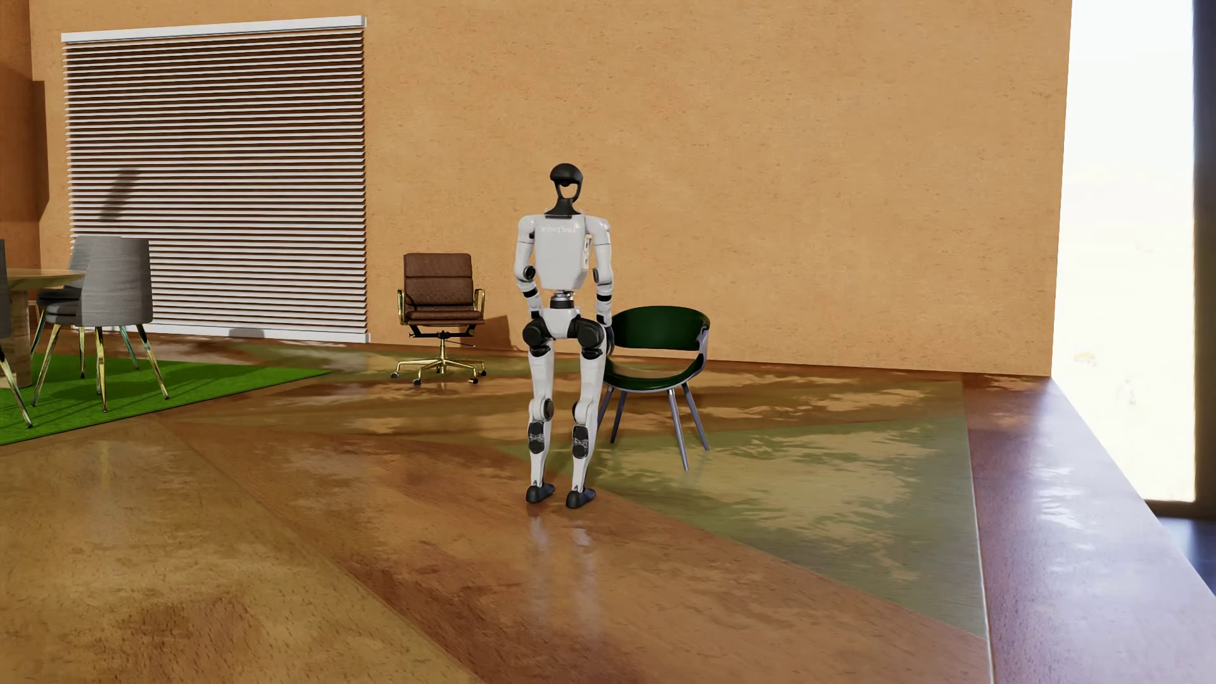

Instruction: Go to the chair

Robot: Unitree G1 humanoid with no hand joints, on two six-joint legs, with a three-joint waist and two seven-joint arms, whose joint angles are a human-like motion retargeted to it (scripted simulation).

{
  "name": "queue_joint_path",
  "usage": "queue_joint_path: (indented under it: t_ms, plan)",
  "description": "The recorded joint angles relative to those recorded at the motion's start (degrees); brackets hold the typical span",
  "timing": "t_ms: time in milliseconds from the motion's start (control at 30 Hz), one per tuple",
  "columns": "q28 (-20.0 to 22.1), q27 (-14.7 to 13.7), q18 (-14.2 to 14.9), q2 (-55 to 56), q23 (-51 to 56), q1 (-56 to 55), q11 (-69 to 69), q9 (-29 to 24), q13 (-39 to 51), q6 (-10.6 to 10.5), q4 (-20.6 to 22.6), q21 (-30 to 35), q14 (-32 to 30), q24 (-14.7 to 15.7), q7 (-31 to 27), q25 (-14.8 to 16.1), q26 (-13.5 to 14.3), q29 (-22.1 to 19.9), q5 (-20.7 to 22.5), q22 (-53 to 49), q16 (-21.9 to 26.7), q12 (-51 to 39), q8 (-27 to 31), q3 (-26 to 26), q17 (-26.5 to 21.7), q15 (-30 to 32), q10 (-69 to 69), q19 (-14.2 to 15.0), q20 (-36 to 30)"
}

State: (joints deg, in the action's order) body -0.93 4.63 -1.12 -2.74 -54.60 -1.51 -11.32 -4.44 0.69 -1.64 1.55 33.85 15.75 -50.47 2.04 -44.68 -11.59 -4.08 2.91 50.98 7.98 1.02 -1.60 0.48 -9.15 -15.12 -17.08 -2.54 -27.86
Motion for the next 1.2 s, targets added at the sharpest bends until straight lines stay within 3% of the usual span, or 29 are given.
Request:
queue_joint_path:
  t_ms: [467,1000,1200]
  plan:
    - [0.35,0.25,0.11,-0.08,-0.39,-0.47,0.21,-0.15,0.67,-0.1,0.54,-0.5,-0.56,0.85,-1.35,0.73,-1.52,-0.42,-0.46,-0.99,-0.43,0.12,-1.56,-0.02,-0.71,-0.19,-0.17,-0.22,-0.54]
    - [0.71,1.44,0.66,-0.5,-0.24,-0.81,0.03,-0.36,0.66,-0.03,0.78,-0.03,-0.41,0.25,-2.76,0.59,-0.53,0.03,-0.57,-0.63,-1.03,-0.27,-3.09,0.68,0.94,-0.71,-1.17,-0.69,2.55]
    - [0.76,0.66,0.7,-0.56,-0.1,-1.0,-0.21,-0.68,1.2,-0.18,0.87,-0.16,-0.27,0.01,-3.0,0.74,-0.53,-0.22,-0.65,-1.08,-0.98,-0.07,-3.39,0.78,0.36,-0.87,-1.74,-0.72,2.55]
